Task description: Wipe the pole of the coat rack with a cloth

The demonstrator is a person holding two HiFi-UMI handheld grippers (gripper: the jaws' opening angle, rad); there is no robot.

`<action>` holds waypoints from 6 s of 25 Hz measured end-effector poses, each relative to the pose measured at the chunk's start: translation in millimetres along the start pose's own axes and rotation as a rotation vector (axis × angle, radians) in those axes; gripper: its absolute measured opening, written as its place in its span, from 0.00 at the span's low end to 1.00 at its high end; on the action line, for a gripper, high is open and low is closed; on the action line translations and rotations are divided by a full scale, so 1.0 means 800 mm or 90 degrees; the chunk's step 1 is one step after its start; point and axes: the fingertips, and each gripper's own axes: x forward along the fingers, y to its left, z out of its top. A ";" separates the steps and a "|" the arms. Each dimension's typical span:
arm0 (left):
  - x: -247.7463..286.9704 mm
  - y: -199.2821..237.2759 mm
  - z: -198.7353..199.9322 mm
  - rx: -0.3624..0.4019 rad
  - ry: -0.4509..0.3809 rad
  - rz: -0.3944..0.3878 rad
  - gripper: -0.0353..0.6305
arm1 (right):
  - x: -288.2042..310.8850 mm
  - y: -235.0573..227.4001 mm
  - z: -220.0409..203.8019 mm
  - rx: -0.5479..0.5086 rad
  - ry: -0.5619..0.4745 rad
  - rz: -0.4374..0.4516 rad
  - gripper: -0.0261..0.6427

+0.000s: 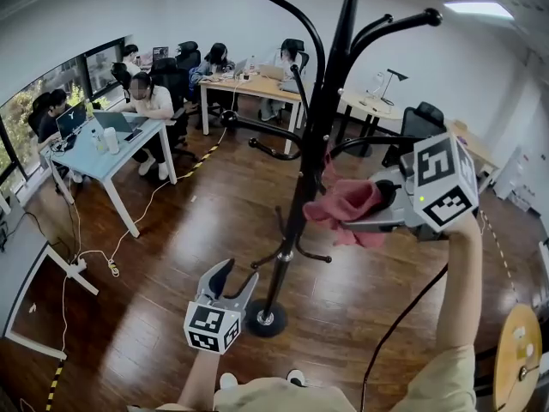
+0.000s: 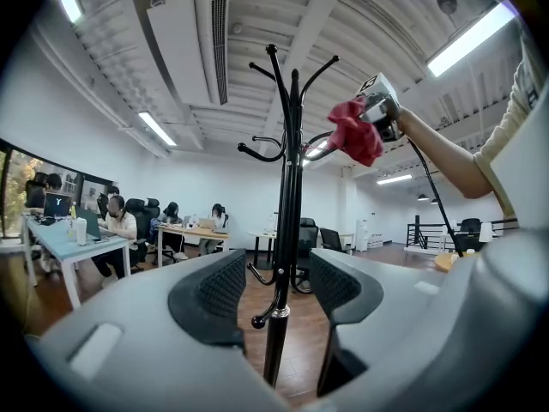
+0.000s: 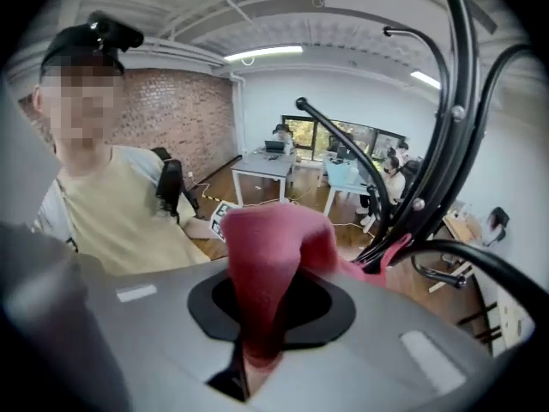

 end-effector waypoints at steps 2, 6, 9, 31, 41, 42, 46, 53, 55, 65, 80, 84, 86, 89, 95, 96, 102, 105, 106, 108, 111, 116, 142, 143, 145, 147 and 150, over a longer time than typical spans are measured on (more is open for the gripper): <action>0.000 -0.002 0.000 0.001 0.001 0.000 0.39 | -0.007 0.015 -0.009 -0.017 -0.025 -0.026 0.10; 0.003 0.000 -0.001 0.001 0.003 0.002 0.39 | -0.016 0.006 -0.030 0.077 -0.235 -0.083 0.10; 0.004 -0.003 -0.004 0.006 0.012 -0.002 0.39 | 0.005 0.011 -0.062 0.162 -0.357 -0.017 0.10; -0.017 0.014 -0.008 0.011 0.027 0.045 0.39 | 0.078 -0.163 -0.043 0.175 -0.455 -0.247 0.10; -0.037 0.030 -0.008 0.007 0.021 0.046 0.39 | 0.076 -0.162 -0.046 0.179 -0.452 -0.309 0.10; -0.037 0.027 -0.008 0.008 0.020 0.041 0.39 | 0.076 -0.158 -0.048 0.178 -0.450 -0.316 0.10; -0.036 0.019 -0.005 0.012 0.018 0.015 0.39 | 0.075 -0.137 -0.060 0.178 -0.445 -0.336 0.10; -0.039 0.018 -0.003 0.016 0.010 -0.022 0.39 | 0.101 -0.092 -0.074 0.186 -0.419 -0.392 0.11; -0.042 0.018 -0.004 0.017 0.009 -0.031 0.39 | 0.112 -0.077 -0.072 0.177 -0.414 -0.413 0.10; -0.072 0.039 -0.015 0.020 0.023 -0.078 0.39 | 0.153 -0.091 -0.042 0.123 -0.297 -0.641 0.11; -0.103 0.071 -0.014 0.006 0.020 -0.050 0.39 | 0.073 -0.171 0.004 0.394 -0.521 -0.778 0.11; -0.103 0.074 -0.009 0.010 0.012 -0.045 0.39 | 0.050 -0.161 0.035 0.330 -0.535 -0.809 0.11; -0.104 0.083 -0.006 0.010 0.009 -0.038 0.39 | 0.039 -0.160 0.057 0.315 -0.554 -0.799 0.11; -0.106 0.083 -0.006 0.010 0.006 -0.037 0.39 | 0.032 -0.153 0.083 0.292 -0.567 -0.766 0.11; -0.112 0.073 -0.004 0.016 0.000 -0.039 0.39 | 0.033 -0.107 0.160 0.148 -0.577 -0.721 0.11; -0.114 0.074 -0.001 0.017 -0.002 -0.035 0.39 | 0.035 -0.097 0.175 0.119 -0.574 -0.714 0.11; -0.129 0.084 0.007 0.015 -0.015 -0.014 0.39 | 0.046 -0.049 0.243 0.008 -0.552 -0.675 0.11; -0.135 0.088 0.006 0.014 -0.020 -0.006 0.39 | 0.052 -0.020 0.263 -0.046 -0.558 -0.626 0.11; -0.136 0.091 0.004 0.014 -0.021 -0.004 0.39 | 0.050 -0.006 0.272 -0.075 -0.557 -0.620 0.11; -0.137 0.095 0.004 0.011 -0.023 -0.001 0.39 | 0.032 0.020 0.290 -0.120 -0.569 -0.623 0.11; -0.135 0.092 0.007 0.005 -0.030 -0.002 0.39 | -0.027 0.035 0.304 -0.141 -0.614 -0.652 0.11; -0.129 0.079 0.007 0.001 -0.033 -0.015 0.39 | -0.074 -0.014 0.297 -0.134 -0.547 -0.637 0.11; -0.104 0.047 -0.013 -0.019 -0.010 -0.058 0.38 | -0.011 -0.161 0.067 -0.042 0.044 -0.731 0.08; -0.104 0.046 -0.014 -0.019 -0.009 -0.057 0.39 | -0.012 -0.148 0.069 -0.052 0.018 -0.748 0.08; -0.104 0.051 -0.016 -0.020 -0.007 -0.056 0.39 | -0.010 -0.110 0.077 -0.078 -0.040 -0.788 0.09; -0.106 0.062 -0.020 -0.024 -0.001 -0.051 0.39 | 0.008 -0.071 0.079 -0.107 -0.069 -0.810 0.09; -0.110 0.078 -0.029 -0.032 0.007 -0.041 0.39 | 0.062 -0.046 0.058 -0.124 -0.078 -0.795 0.09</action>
